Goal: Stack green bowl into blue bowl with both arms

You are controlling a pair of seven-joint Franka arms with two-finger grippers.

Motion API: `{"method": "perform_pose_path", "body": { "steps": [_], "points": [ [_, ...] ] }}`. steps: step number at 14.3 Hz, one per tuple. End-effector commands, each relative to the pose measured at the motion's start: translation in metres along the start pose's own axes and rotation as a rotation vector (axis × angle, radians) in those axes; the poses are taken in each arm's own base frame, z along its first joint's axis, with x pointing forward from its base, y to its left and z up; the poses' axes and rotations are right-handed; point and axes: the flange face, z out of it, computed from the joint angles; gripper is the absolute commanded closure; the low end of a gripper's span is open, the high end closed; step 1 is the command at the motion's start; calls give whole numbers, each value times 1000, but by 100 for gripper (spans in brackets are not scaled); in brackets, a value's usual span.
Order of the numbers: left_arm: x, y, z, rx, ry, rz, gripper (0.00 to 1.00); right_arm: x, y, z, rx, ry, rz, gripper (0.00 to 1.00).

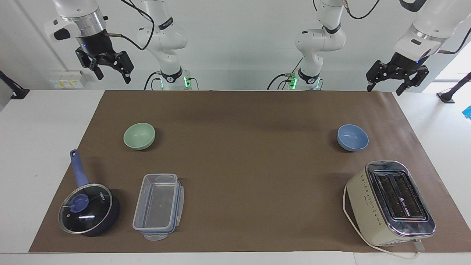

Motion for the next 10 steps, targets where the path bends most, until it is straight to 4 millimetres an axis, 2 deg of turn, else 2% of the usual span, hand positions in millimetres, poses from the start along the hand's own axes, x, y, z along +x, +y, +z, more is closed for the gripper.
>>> {"method": "perform_pose_path", "body": {
  "steps": [1,2,6,10],
  "points": [
    [-9,-28,16,0,3,48,0,-6,6,0,17,-3,-9,0],
    [-10,-37,24,1,6,77,0,-6,7,0,17,-3,-7,0],
    [-20,-78,86,-29,3,66,0,-6,7,1,17,-5,-7,0],
    [-28,-86,131,-50,18,42,0,-6,8,1,17,-4,-7,0]
  ]
}}
